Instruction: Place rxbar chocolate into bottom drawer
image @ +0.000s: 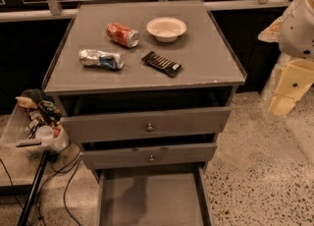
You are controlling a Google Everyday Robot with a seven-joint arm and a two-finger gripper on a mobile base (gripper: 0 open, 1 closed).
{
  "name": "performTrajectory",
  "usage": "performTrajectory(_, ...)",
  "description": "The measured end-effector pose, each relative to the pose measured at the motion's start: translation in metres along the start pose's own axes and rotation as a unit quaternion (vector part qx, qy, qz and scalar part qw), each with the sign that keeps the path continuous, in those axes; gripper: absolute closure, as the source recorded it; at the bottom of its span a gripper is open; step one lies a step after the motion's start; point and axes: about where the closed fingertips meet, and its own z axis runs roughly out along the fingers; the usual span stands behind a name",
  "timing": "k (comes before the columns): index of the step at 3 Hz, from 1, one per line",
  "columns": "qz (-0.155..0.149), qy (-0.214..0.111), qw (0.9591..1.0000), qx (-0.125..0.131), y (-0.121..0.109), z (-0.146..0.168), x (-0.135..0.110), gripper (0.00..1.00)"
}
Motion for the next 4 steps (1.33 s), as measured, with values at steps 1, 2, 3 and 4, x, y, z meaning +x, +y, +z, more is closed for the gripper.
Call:
performTrajectory(1,0.000,0.000,1.0000,0.000,0.000,0.000,0.000,0.00)
performTrajectory(2,-0.013,-0.007,0.9999,0.008,-0.002,0.001,-0.011,0.00)
performTrajectory(3,-0.010,-0.029,0.9995,0.010,-0.010,0.008,-0.032,0.00)
performTrajectory(4,0.005,-0.074,0.9973,-0.001,-0.021,0.014,-0.053,0.00)
